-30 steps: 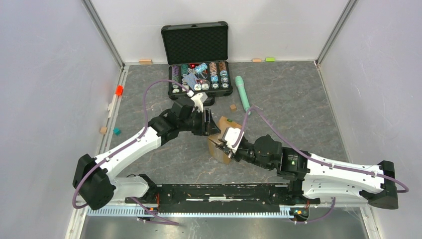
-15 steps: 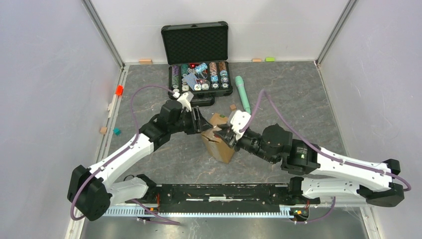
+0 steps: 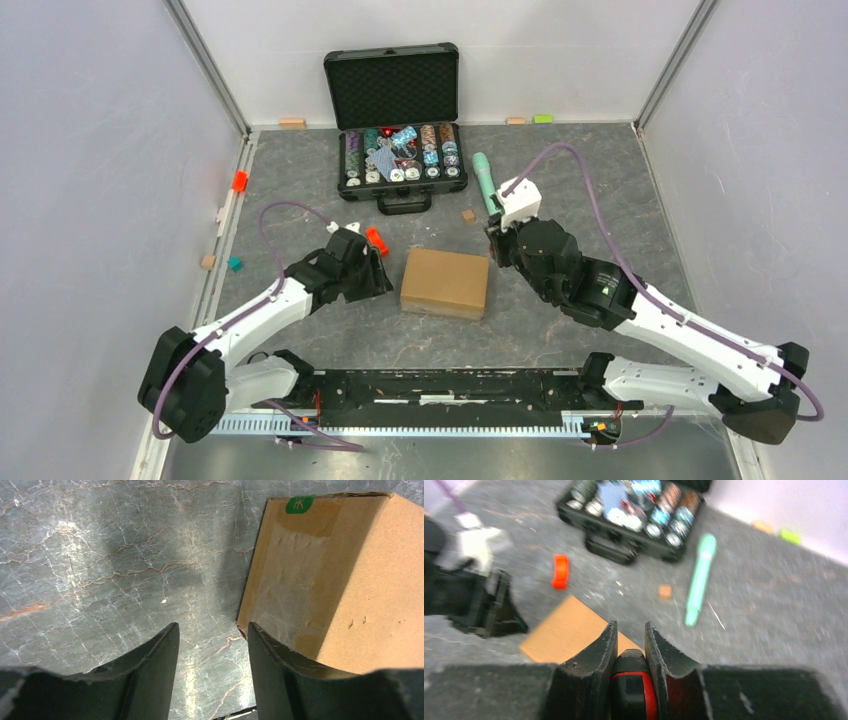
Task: Unpack the express box
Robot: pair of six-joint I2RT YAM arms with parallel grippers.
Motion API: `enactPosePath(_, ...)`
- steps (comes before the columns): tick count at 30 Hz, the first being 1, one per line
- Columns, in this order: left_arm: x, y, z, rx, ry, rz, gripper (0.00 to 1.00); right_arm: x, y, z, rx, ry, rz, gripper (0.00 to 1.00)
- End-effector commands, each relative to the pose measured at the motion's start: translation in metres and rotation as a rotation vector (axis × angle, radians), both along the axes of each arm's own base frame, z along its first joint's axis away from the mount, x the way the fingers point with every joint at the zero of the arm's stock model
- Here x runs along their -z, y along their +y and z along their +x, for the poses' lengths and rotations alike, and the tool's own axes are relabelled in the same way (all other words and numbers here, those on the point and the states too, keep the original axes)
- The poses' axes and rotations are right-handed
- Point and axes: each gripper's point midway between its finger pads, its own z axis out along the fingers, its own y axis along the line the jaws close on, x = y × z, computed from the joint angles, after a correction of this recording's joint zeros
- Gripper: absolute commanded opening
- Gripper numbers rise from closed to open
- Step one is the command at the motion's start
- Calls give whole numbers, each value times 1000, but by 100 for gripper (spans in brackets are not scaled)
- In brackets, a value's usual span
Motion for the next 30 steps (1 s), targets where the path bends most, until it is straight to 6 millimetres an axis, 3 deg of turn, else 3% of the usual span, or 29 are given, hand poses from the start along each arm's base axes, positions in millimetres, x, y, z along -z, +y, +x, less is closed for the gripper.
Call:
enactPosePath(1,-32,-8,14,16,-85,-34,65,36,-44,-1,150,92,24,0)
enactPosePath(5,-58,-20,13,64,-120,-90,68,70,-61,-7,190,147,27,0)
enactPosePath(10,-76,-47,14,152,-144,-135,70,105,-53,-11,156,210,38,0)
enactPosePath(14,-63,-59,19,182,-125,-77,68,112,-40,-9,125,217,58,0)
enactPosePath(22,-28,-45,35,117,-108,50,50,125,-14,-7,50,260,64,0)
enactPosePath(30,-8,-21,32,7,-73,79,37,108,5,-3,-5,247,93,0)
